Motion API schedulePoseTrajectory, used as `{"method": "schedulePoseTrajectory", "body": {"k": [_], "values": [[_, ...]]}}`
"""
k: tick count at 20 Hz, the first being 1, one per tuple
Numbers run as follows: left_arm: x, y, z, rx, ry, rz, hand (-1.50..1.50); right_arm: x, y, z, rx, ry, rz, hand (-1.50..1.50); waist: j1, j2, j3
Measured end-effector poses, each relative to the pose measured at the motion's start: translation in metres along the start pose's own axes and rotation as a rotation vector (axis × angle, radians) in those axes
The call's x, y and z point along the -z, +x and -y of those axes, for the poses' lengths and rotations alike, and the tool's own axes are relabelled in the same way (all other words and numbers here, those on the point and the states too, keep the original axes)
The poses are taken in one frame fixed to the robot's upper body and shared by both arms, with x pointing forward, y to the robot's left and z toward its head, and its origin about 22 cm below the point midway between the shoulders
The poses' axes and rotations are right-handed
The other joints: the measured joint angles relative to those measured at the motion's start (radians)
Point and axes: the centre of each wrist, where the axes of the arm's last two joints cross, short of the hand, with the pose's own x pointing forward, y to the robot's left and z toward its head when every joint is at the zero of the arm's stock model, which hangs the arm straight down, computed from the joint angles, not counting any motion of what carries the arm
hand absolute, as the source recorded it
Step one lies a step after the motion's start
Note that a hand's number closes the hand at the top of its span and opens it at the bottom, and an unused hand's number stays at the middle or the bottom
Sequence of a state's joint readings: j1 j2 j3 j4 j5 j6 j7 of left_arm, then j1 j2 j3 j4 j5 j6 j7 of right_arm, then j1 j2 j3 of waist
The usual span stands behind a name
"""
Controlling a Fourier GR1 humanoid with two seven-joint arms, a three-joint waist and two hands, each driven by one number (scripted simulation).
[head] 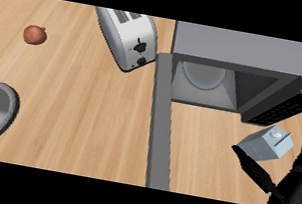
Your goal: Pick up the milk, place it into the microwave and close the microwave
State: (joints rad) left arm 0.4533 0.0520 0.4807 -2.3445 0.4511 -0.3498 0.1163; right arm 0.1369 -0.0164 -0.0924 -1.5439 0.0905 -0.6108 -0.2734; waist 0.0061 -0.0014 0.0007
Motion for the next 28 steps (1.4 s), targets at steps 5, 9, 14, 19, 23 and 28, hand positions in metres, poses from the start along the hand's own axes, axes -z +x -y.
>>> {"method": "schedulePoseTrajectory", "body": {"k": [5,9,14,19,23,28], "values": [[0.000,0.001,-0.005,0.006,0.004,0.007,-1.50,0.000,-0.030,0.004,0.011,0.015,-0.010,-1.50,0.001,0.000,0.000],[-0.003,-0.002,-0.007,-0.010,-0.001,0.012,-1.50,0.003,-0.048,0.009,0.003,0.019,-0.008,-1.50,0.001,0.000,0.000],[-0.005,0.000,-0.010,-0.017,-0.004,0.013,-1.50,0.012,-0.067,0.013,-0.013,0.020,-0.006,-1.50,0.002,0.001,0.000],[-0.008,0.002,-0.012,-0.015,0.001,-0.013,-1.50,0.015,-0.087,0.010,-0.049,0.016,-0.013,-1.50,0.004,0.001,0.000],[-0.009,0.001,-0.014,-0.013,0.000,0.003,-1.50,0.017,-0.098,0.003,-0.049,0.037,-0.006,1.50,0.004,0.001,0.000],[-0.011,-0.002,-0.014,-0.023,-0.013,0.014,-1.50,0.026,-0.110,0.003,-0.026,0.091,0.034,1.50,0.006,0.001,0.000]]}}
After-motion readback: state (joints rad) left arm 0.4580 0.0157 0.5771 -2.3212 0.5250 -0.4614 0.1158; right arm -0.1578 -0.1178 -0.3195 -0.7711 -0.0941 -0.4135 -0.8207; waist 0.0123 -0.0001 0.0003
